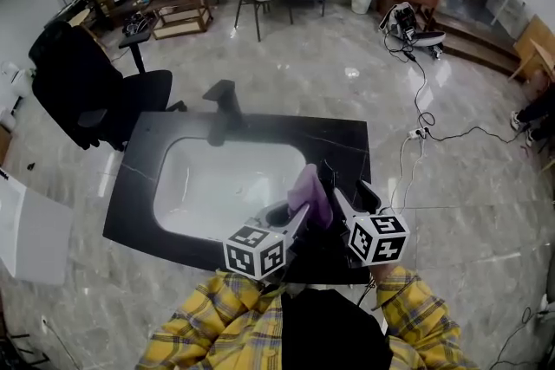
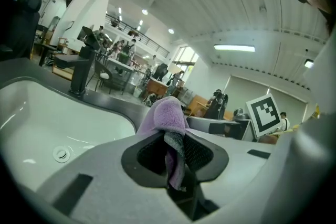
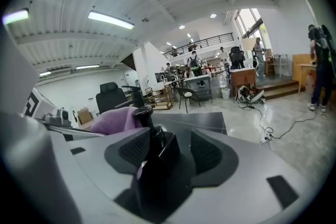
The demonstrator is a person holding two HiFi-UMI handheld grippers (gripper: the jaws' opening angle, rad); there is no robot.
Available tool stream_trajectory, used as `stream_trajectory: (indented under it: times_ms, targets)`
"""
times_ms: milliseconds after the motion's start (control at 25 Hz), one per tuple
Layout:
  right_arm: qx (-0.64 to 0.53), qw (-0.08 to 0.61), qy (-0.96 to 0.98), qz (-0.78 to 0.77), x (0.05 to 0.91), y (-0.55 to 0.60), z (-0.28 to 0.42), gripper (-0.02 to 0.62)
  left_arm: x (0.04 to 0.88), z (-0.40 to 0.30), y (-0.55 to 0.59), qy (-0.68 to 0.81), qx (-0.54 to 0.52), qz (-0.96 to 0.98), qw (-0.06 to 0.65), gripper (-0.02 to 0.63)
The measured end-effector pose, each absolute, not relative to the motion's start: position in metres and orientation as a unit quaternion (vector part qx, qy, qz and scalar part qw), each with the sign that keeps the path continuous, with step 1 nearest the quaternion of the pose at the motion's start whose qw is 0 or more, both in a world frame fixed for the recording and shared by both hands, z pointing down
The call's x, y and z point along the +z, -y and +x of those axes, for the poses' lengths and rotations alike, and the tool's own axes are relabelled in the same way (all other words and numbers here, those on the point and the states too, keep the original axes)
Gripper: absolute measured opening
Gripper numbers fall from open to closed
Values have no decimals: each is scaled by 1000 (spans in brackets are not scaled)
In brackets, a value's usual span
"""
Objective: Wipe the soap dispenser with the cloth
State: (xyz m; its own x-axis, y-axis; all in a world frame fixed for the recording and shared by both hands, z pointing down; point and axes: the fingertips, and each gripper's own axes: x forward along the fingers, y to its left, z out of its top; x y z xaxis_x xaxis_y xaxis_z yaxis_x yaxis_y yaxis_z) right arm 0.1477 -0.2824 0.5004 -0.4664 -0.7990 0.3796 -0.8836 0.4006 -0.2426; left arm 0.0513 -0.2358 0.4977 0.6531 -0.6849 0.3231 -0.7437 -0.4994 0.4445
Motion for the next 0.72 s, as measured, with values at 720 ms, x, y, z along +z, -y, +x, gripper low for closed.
stream_trajectory:
  times_ms: [720]
  targets:
    - [134, 155, 913, 352, 501, 292, 130, 230, 536, 43, 222, 426, 112, 841, 315, 64]
